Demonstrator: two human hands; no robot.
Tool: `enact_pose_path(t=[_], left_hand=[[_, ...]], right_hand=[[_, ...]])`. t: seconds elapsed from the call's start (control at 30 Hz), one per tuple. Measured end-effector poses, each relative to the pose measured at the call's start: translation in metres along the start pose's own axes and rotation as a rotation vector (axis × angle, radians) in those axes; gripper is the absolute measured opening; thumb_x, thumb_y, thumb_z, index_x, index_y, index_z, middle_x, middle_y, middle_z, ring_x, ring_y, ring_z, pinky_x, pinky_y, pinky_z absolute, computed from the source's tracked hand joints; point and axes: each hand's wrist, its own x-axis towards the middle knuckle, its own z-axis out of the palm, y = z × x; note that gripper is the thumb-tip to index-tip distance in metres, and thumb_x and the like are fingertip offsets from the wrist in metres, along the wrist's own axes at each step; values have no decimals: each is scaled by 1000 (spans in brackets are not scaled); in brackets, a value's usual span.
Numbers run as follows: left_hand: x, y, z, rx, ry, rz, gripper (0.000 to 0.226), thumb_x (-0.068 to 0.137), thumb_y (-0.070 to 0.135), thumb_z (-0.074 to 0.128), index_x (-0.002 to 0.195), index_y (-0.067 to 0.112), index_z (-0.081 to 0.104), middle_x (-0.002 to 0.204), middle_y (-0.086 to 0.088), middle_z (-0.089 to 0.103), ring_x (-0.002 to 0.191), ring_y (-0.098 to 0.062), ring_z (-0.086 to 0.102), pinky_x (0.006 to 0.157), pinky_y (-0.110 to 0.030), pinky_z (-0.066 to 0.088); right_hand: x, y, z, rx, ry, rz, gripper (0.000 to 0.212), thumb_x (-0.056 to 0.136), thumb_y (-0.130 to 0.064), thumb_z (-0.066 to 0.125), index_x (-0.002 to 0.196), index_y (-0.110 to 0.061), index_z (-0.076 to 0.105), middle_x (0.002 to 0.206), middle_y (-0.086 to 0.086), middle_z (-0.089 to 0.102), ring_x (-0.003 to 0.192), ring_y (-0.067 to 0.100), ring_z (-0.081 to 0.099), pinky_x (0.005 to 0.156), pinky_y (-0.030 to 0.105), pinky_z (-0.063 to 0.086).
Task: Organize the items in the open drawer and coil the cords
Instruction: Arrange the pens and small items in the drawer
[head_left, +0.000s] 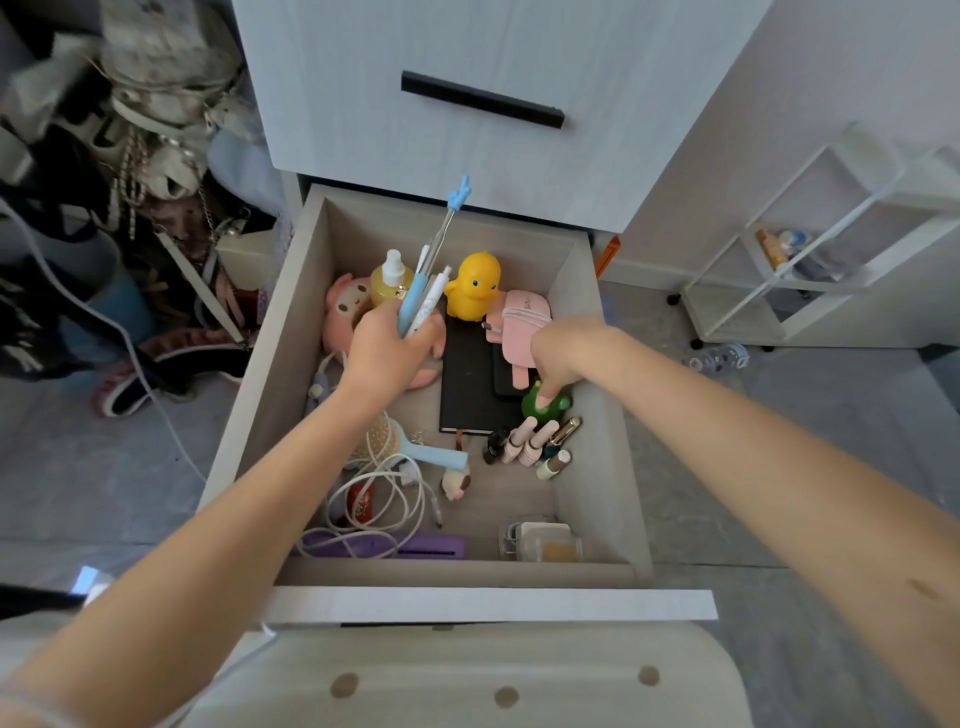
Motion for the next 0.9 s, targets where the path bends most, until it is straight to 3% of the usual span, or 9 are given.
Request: enact_pose_path(t=[0.1, 0.23, 0.37, 0.47, 0.5, 0.6, 0.7, 0.8, 0.9], left_hand=[[3, -5, 1, 11, 4, -16, 31, 91, 19, 55, 62, 18, 46, 58, 1, 42, 52, -11, 38, 51, -23, 32], [8, -12, 3, 11, 12, -41, 19, 91, 25, 56, 82, 9, 52, 62, 2, 44, 55, -12, 40, 53, -26, 34], [10, -14, 3, -17, 15, -48, 18, 91, 24, 56, 81, 9, 51, 61, 2, 43, 54, -11, 40, 52, -25, 33], [10, -14, 3, -27, 10, -62, 19, 90, 23, 57, 78, 11, 51, 61, 2, 44, 55, -11, 40, 52, -25, 34], [10, -14, 3, -31, 7, -66, 19, 90, 23, 57, 75, 13, 50, 61, 2, 44, 54, -12, 40, 52, -24, 34], [10, -14, 3, -32, 5, -71, 17, 90, 23, 56, 79, 12, 51, 63, 2, 44, 55, -11, 41, 52, -23, 34], [10, -14, 2, -49, 11, -81, 17, 91, 23, 56, 78, 12, 50, 63, 2, 44, 55, -11, 41, 52, -22, 34], [10, -14, 2, -43, 12, -78, 21, 91, 23, 56, 72, 18, 48, 62, 2, 45, 55, -10, 41, 51, -22, 34], [10, -12, 2, -38, 8, -81, 16, 91, 24, 56, 80, 13, 52, 64, 2, 46, 57, -12, 43, 53, -22, 36]], right_hand=[[3, -7, 3, -43, -26, 39, 48, 88, -42, 62, 122, -9, 57, 101, 6, 55, 88, 20, 50, 56, 26, 36], [1, -6, 3, -50, -20, 12, 45, 89, -39, 62, 122, -9, 58, 101, 7, 55, 88, 21, 50, 53, 25, 33], [-3, -5, 1, -46, -14, -5, 41, 91, -26, 60, 128, -7, 54, 117, 9, 59, 98, 23, 56, 71, 28, 41], [-5, -3, 1, -31, 78, -57, 34, 90, -14, 56, 124, -10, 58, 118, 10, 61, 94, 23, 58, 74, 29, 43], [-6, -5, 0, -55, 54, -61, 35, 91, -13, 54, 126, -10, 56, 122, 10, 59, 101, 24, 58, 76, 29, 43], [3, -7, 1, 46, -12, 50, 37, 96, -17, 47, 132, -8, 51, 130, 11, 54, 114, 26, 53, 79, 28, 41], [2, -8, 1, 133, 17, 67, 46, 98, -39, 41, 125, -4, 53, 117, 11, 58, 103, 27, 55, 78, 29, 39], [4, -14, 4, 163, -72, 101, 60, 87, -63, 48, 116, -11, 54, 108, 9, 61, 89, 24, 52, 80, 30, 40], [11, -15, 5, 102, -86, 124, 43, 84, -57, 58, 95, -16, 52, 90, 3, 57, 86, 21, 54, 78, 29, 41]])
